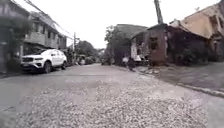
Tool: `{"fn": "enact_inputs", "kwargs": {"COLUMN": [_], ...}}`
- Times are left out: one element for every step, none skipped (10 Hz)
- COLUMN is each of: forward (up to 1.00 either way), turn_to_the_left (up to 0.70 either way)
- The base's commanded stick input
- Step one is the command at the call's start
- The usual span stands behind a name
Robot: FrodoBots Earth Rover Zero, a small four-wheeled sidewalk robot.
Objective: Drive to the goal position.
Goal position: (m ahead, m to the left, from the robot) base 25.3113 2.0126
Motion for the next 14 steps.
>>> {"fn": "enact_inputs", "kwargs": {"forward": [1.00,1.00,1.00,1.00,1.00,1.00,1.00,1.00,1.00,1.00,1.00,1.00,1.00,1.00], "turn_to_the_left": [0.27,0.27,0.27,0.27,0.26,0.08,0.00,0.00,0.00,0.00,0.00,0.00,0.00,0.00]}}
